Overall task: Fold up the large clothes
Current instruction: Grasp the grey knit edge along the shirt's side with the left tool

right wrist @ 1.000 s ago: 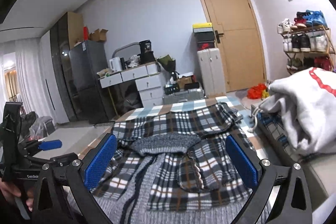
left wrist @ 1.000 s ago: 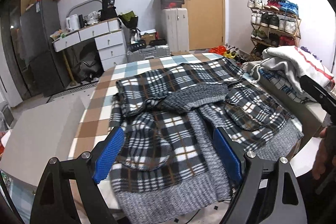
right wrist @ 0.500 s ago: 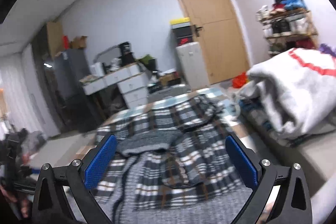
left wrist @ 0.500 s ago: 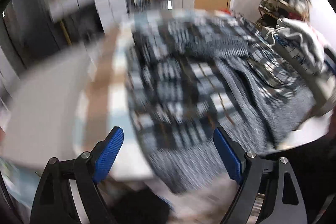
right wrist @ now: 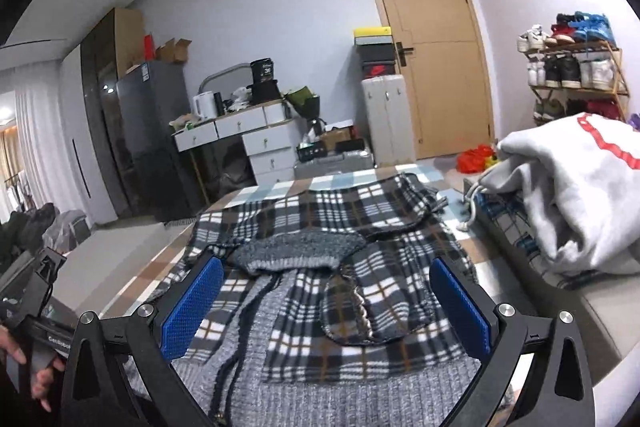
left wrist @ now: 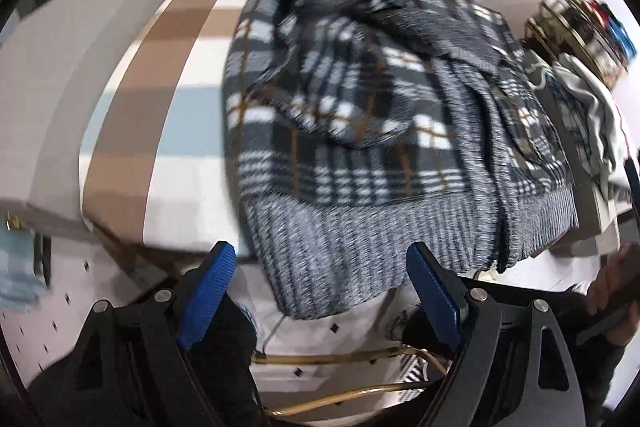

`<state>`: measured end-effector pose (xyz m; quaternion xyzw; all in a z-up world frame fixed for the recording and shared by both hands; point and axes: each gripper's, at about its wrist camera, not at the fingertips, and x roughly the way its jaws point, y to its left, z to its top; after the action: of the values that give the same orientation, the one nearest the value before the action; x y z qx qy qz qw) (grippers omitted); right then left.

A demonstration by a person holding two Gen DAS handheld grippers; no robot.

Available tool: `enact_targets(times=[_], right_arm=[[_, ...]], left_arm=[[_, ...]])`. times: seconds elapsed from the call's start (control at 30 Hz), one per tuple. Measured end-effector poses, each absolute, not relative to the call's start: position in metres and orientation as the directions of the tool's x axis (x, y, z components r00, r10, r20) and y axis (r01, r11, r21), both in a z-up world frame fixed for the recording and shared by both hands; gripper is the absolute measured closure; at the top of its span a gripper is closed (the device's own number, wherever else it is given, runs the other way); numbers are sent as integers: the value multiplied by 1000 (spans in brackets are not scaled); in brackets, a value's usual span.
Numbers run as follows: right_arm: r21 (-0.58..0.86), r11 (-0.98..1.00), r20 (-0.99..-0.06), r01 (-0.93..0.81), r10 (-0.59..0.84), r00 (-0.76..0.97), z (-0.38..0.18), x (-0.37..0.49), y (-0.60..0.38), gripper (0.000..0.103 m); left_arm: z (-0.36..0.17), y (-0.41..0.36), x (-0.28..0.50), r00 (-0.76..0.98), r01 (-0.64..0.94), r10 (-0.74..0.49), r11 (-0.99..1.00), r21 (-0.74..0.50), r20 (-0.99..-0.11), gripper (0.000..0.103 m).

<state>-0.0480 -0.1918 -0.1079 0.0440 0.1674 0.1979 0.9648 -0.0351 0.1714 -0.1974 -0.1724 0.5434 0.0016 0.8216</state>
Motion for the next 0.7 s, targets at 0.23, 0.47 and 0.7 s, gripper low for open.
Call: enact_targets(times=[0.23, 0.47, 0.7], right_arm=[[67, 935, -277, -349, 353, 894, -105, -58, -184, 0], [59, 943, -273, -326, 330, 904, -105, -58, -189, 0], [60, 941, -280, -332, 335, 900, -105, -58, -189, 0]], left_arm=[[-208, 204, -32, 428, -282, -344, 827, -485, -836, 19], [-231, 202, -24, 371, -351, -443, 746, -565, -816, 19], [-218, 206, -27, 426, -306, -467, 732, -609, -775, 19]])
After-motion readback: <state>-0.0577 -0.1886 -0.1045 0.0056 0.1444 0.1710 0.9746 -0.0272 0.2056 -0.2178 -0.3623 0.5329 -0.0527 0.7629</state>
